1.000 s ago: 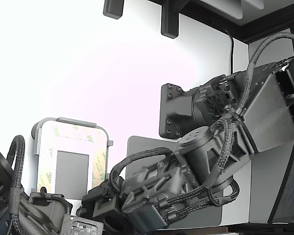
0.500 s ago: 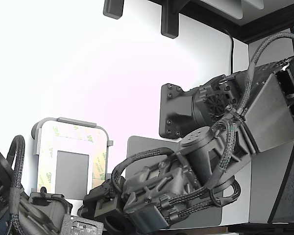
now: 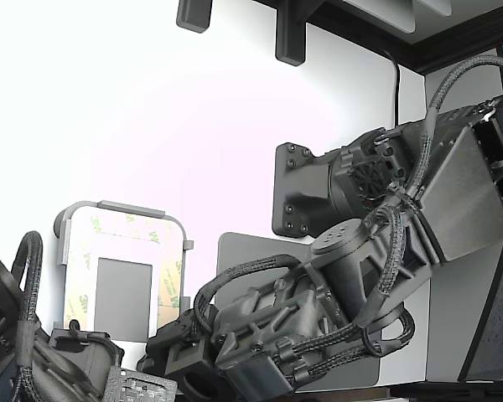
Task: Peel off protective film from adhesive tape.
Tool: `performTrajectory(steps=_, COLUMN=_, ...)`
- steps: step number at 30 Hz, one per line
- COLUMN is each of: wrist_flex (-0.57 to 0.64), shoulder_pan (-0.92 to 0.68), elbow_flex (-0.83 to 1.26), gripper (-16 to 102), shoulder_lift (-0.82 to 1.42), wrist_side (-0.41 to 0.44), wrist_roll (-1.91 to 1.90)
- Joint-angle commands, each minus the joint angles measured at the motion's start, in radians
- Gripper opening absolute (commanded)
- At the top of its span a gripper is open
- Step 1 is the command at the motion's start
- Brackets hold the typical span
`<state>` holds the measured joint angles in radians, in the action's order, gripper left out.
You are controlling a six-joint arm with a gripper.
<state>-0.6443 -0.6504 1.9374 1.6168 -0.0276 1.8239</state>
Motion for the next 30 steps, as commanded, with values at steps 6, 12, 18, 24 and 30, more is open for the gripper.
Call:
performTrajectory(steps=6, wrist_flex=-0.006, shoulder_pan=0.008, elbow_flex=-0.009, gripper=-10, shoulder_lift=0.041, wrist_side=0.003, wrist_roll=-0.003)
performTrajectory(steps=12, wrist_flex=-0.020, shoulder_pan=0.008, elbow_flex=-0.018, gripper=-10, shoulder_lift=0.041, wrist_side=0.005, wrist_roll=-0.005)
performTrajectory(steps=18, wrist_flex=-0.035, shoulder_pan=0.011, elbow_flex=-0.048, gripper=-10, shoulder_lift=0.029, wrist_side=0.002, wrist_roll=-0.012)
performTrajectory(steps=24, wrist_flex=-0.040, shoulder_pan=0.011, elbow_flex=-0.055, gripper=-10, shoulder_lift=0.023, wrist_side=0.002, wrist_roll=-0.018)
performTrajectory(steps=30, wrist_flex=-0.038, shoulder_pan=0.012, elbow_flex=-0.049, gripper=-10, shoulder_lift=0.026, wrist_side=0.000, wrist_roll=-0.015)
